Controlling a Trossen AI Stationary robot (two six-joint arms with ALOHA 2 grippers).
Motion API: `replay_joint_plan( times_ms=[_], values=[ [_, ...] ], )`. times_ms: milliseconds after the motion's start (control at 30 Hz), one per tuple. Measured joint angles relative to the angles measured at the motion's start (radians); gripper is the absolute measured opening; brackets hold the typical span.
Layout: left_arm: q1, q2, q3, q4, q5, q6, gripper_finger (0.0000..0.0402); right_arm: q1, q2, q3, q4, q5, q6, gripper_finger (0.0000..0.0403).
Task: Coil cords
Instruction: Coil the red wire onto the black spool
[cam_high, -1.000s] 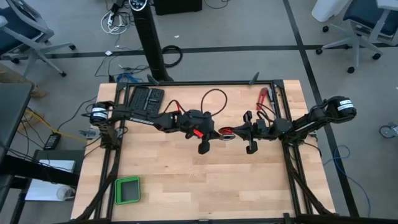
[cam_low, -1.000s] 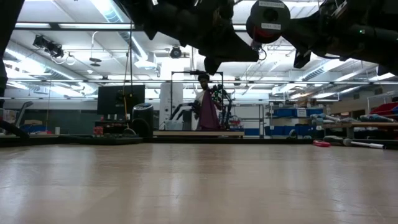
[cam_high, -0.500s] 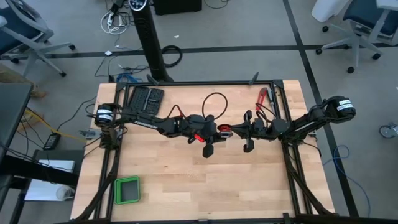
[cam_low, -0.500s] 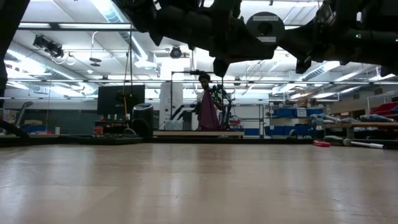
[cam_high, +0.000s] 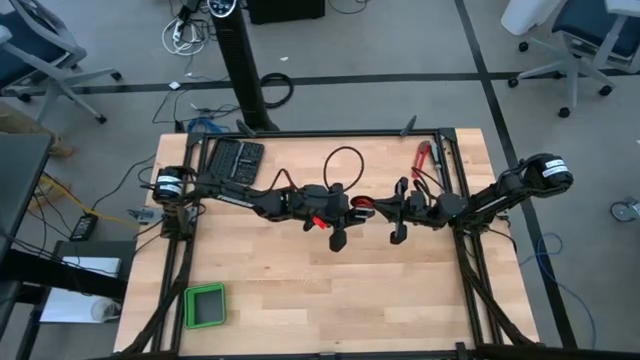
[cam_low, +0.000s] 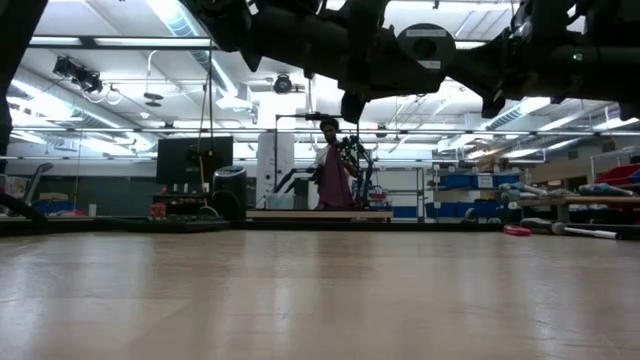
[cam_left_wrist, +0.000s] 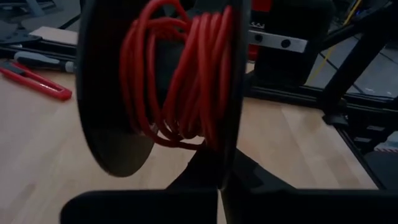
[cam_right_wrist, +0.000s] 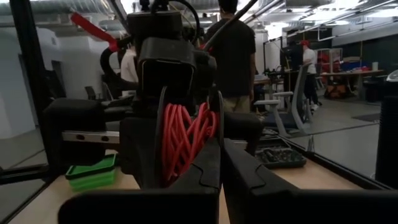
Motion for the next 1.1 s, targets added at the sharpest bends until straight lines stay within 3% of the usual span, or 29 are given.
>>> replay_joint_plan(
  times_ms=[333,433,733,1100],
  values=[
    [0.000,0.014,0.000,0.041,-0.003,-0.022,0.0054,0.003,0.001,-0.001,-0.010,-0.009,-0.002,0.0000],
    [-0.005,0.014,0.000,0.040,0.037,-0.024,0.0066,0.004,0.001,-0.002,-0.009,-0.014,-0.001,0.0000],
    [-0.029,0.013,0.003,-0.083,0.067,0.007,0.0069,0.004,0.003,-0.002,-0.009,0.001,-0.002,0.0000],
    [-0.030,0.014,0.002,-0.186,0.018,0.036,0.0069,0.017,0.002,-0.002,-0.004,-0.021,-0.002,0.0001]
  ],
)
